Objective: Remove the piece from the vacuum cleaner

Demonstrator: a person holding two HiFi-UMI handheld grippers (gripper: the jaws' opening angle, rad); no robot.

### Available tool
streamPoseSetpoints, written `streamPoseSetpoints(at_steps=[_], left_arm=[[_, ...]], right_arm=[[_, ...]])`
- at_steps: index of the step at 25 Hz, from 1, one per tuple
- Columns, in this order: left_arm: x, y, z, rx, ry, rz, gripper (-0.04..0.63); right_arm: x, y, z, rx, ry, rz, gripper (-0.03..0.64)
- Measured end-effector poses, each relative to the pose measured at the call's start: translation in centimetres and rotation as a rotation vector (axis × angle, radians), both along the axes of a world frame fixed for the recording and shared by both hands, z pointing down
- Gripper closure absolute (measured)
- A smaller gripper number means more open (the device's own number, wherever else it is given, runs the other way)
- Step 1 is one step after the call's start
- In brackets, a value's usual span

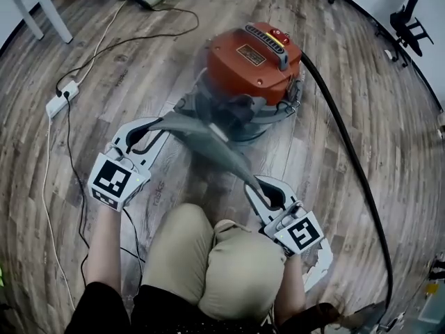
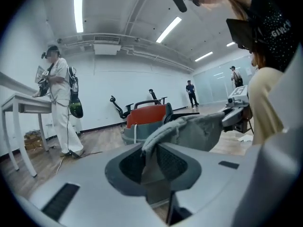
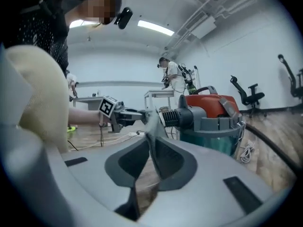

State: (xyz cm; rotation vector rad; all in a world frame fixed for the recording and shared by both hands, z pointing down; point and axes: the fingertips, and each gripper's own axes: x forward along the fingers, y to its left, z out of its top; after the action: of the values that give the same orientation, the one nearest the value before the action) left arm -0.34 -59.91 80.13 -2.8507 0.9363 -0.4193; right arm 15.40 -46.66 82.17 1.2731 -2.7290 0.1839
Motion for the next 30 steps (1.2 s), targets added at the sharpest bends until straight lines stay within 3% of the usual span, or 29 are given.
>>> streamPoseSetpoints(at_steps=[1, 5, 8, 12, 13, 15, 17, 18, 19, 20, 21, 22, 23, 24, 25, 26, 30], left_arm=[[0.0, 0.3, 0.1, -0.013, 0.007, -0.004, 0.535], [-0.2, 1.5, -0.5, -0.033, 0.037, -0.013, 0.569], [-0.4, 2.9, -0.8, -0.033, 0.049, 0.0, 0.569], [-2.6, 4.9, -2.5, -0.059, 0.218, -0.002, 0.571], [-3.0, 5.4, -2.6, -0.064, 0.231, 0.016, 0.569], [-3.0, 5.9, -2.0, -0.055, 0.178, 0.029, 0.569], [-3.1, 5.7, -1.4, -0.073, 0.177, -0.011, 0.556], [-3.2, 5.6, -1.5, -0.095, 0.221, -0.029, 0.456], [-3.3, 5.6, -1.9, -0.118, 0.28, -0.034, 0.26], [-3.4, 5.9, -2.4, -0.129, 0.327, -0.027, 0.147], [-3.4, 6.3, -2.6, -0.121, 0.333, -0.011, 0.147], [-3.1, 6.8, -2.4, -0.093, 0.29, 0.011, 0.147], [-2.6, 7.3, -1.8, -0.056, 0.209, 0.031, 0.155], [-2.2, 7.7, -1.0, -0.022, 0.12, 0.04, 0.235], [-1.8, 8.0, -0.3, -0.002, 0.058, 0.042, 0.473], [-1.4, 8.3, 0.1, -0.001, 0.044, 0.048, 0.588], [-0.2, 9.0, 0.4, -0.044, 0.136, 0.068, 0.588]], right_arm=[[0.1, -0.1, 0.1, 0.001, 0.009, 0.013, 0.58], [0.2, 0.6, -1.0, -0.011, -0.124, -0.002, 0.591], [-0.7, 1.6, -1.9, 0.025, -0.137, -0.031, 0.591], [-1.2, 4.7, -2.8, 0.056, -0.219, -0.117, 0.592], [-0.8, 4.8, -2.6, 0.054, -0.232, -0.09, 0.592], [-0.1, 4.0, -2.0, 0.05, -0.231, -0.002, 0.591], [0.2, 2.8, -1.7, 0.038, -0.243, 0.082, 0.589], [0.4, 2.3, -1.8, 0.033, -0.257, 0.116, 0.536], [0.5, 1.9, -2.0, 0.029, -0.27, 0.139, 0.424], [0.5, 1.7, -2.2, 0.026, -0.276, 0.148, 0.376], [0.4, 1.7, -2.2, 0.022, -0.268, 0.141, 0.373], [0.0, 1.9, -2.0, 0.014, -0.249, 0.113, 0.374], [-0.5, 2.1, -1.7, 0.003, -0.224, 0.074, 0.374], [-1.0, 2.3, -1.3, -0.01, -0.206, 0.039, 0.382], [-1.4, 2.5, -1.1, -0.023, -0.201, 0.019, 0.477], [-1.5, 2.6, -0.9, -0.032, -0.208, 0.008, 0.606], [-1.3, 2.9, -1.3, -0.003, -0.183, -0.011, 0.606]])
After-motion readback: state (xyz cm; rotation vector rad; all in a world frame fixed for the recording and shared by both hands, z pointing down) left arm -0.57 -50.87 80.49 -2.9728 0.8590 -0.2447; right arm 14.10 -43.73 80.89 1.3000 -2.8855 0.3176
